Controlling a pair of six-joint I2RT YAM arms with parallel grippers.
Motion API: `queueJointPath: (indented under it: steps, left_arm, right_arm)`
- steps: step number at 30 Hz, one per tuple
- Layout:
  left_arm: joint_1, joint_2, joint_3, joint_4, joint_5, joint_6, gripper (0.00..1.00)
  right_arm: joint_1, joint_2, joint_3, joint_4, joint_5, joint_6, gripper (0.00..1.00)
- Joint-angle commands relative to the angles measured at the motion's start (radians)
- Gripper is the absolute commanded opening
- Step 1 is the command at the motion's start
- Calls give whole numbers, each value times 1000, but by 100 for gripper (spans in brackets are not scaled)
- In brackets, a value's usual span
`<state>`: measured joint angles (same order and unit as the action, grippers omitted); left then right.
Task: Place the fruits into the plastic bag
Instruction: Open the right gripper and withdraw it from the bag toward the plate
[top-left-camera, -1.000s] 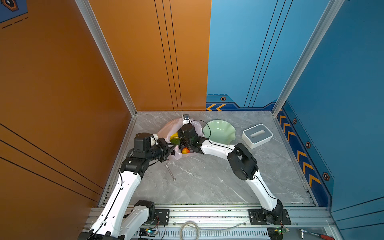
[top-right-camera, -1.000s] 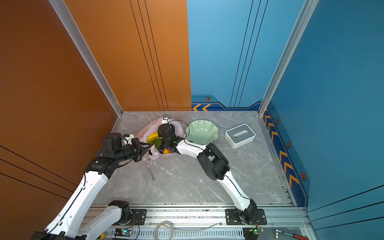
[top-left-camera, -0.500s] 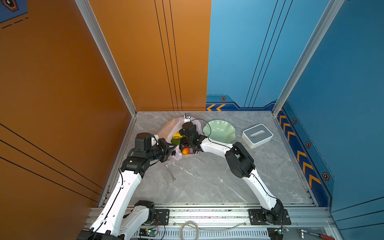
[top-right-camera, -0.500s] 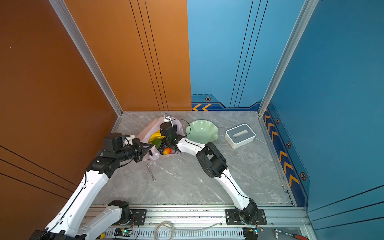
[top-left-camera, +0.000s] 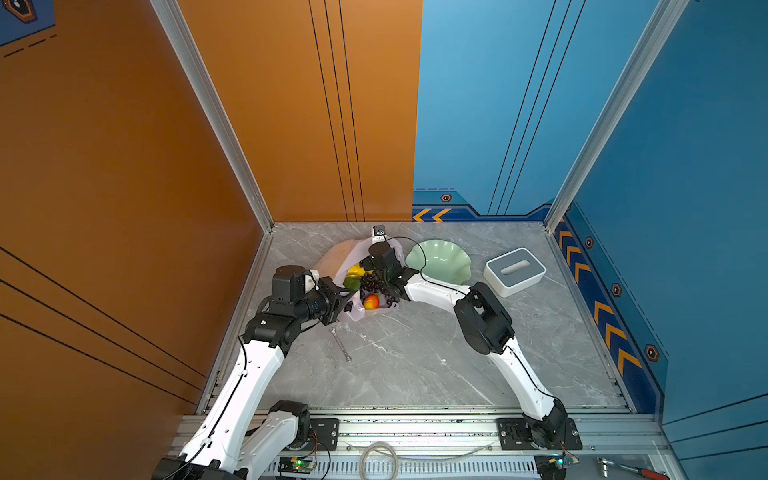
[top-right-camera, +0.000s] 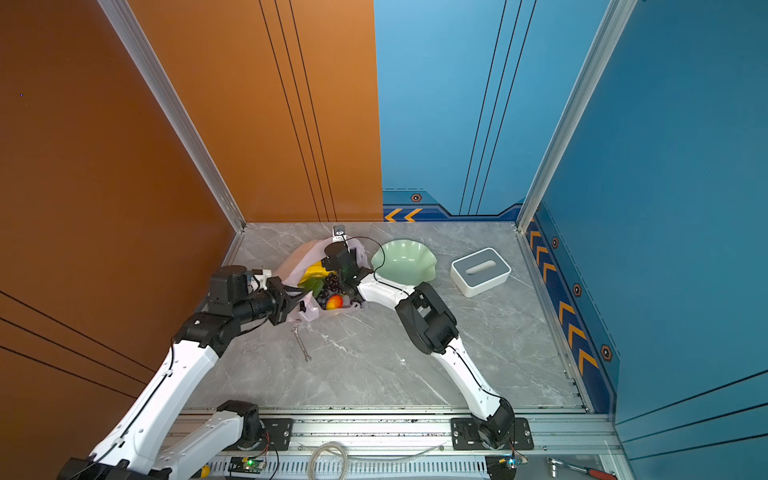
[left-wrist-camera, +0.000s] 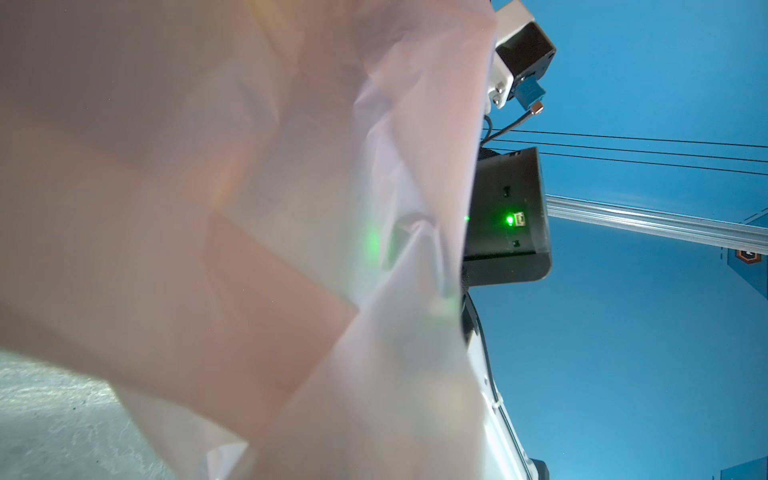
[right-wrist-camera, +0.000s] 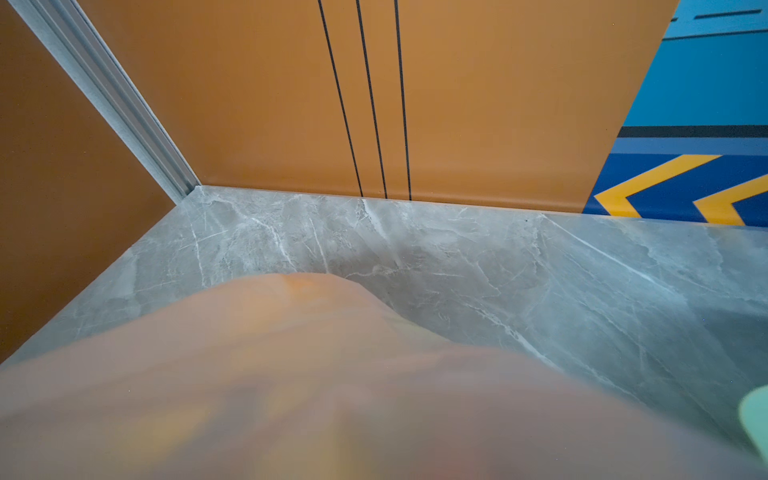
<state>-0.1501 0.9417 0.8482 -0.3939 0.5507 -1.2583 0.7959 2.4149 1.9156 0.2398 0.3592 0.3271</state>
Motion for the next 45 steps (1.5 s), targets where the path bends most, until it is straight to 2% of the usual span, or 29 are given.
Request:
queueJointPath:
  steps: [1,6,9,12,15,20,28,31,34,38,42,45]
  left_arm:
    - [-6,-21,24,-6,-24,-1,0]
    - [-8,-34,16,3,-29,2,0]
    - [-8,-53,2,4,-32,5,0]
    - [-6,-77,-18,10,-37,0,0]
    - [-5,-95,-40,24,-37,-9,0]
    - [-3,-108,-60,48,-39,-16,0]
    - [-6,-93,-57,81,-40,-18,0]
    - [-8,-90,-56,84,-46,-18,0]
    - [-11,-90,-55,84,-49,-16,0]
    - [-13,-97,-61,84,-57,-18,0]
    - [-15,-108,-65,75,-63,-18,0]
    - [-16,-115,-70,66,-64,-15,0]
  right_arm:
    - [-10,-119,-14,-63,-99,72,79]
    - [-40,-186,-14,-222,-295,270,78]
    - [-64,-212,-4,-308,-470,396,77]
    - [-82,-228,14,-393,-651,460,76]
    - [-87,-256,17,-487,-792,472,76]
    - [-124,-319,18,-716,-976,404,77]
    - [-152,-422,18,-1122,-1070,224,79]
    - [-157,-430,28,-1289,-1106,116,79]
    - [-149,-435,49,-1472,-1061,-25,80]
    - [-142,-506,-7,-1554,-858,-104,81]
    - [-138,-543,-1,-1666,-538,-156,81]
    - [-127,-579,-5,-1675,-311,-190,82]
